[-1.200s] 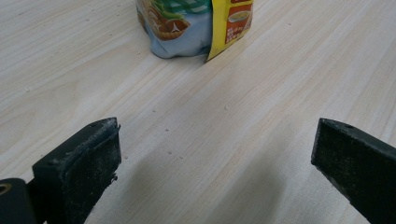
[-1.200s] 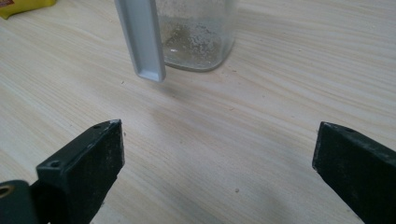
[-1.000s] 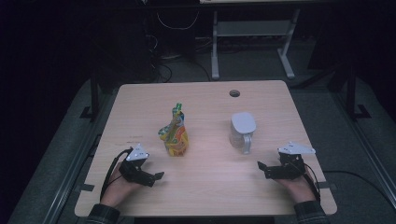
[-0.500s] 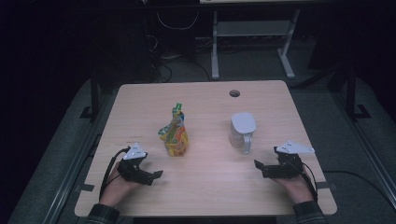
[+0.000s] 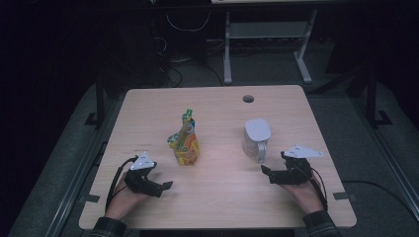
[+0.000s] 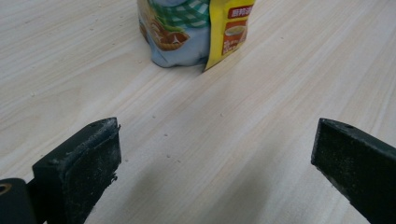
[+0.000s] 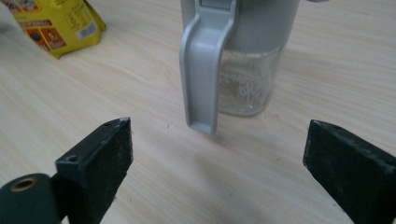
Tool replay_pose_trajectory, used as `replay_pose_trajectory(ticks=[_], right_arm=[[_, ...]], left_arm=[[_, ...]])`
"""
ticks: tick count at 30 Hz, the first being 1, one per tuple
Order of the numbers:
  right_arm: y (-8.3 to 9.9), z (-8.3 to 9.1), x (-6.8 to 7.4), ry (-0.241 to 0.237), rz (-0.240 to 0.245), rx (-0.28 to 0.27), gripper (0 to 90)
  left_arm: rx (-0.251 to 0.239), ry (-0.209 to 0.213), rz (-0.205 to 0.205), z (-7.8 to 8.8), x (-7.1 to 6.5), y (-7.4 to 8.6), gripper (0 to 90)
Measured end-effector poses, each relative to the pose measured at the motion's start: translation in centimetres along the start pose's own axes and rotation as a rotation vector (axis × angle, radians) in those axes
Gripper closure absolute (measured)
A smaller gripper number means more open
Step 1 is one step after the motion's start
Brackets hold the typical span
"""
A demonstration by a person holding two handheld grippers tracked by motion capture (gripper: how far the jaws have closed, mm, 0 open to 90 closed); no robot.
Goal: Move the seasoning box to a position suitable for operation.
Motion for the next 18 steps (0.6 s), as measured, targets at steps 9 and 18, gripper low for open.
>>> replay_pose_trajectory(ticks=[9, 18], right_arm=[[-2.2, -1.3, -0.2, 0.036, -0.026, -0.027, 7.9], [-4.8, -2.4, -0.6, 0.061, -0.049, -0.029, 7.8]], left_arm=[[-0.010, 0.012, 0.003, -0.2, 0.0, -0.1, 1.2], [-0.014, 0.011, 0.002, 0.0, 0.0, -0.2, 1.2]])
Point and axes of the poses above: each handheld gripper's, and its own axes: z roughly backward along the jaws, y roughly out of its underside, x roughly to its left, the point moved 8 cm from there along -z, roughly forward along the jaws, and after that the axes turned 11 degrees about -x, right-handed, at the moved point
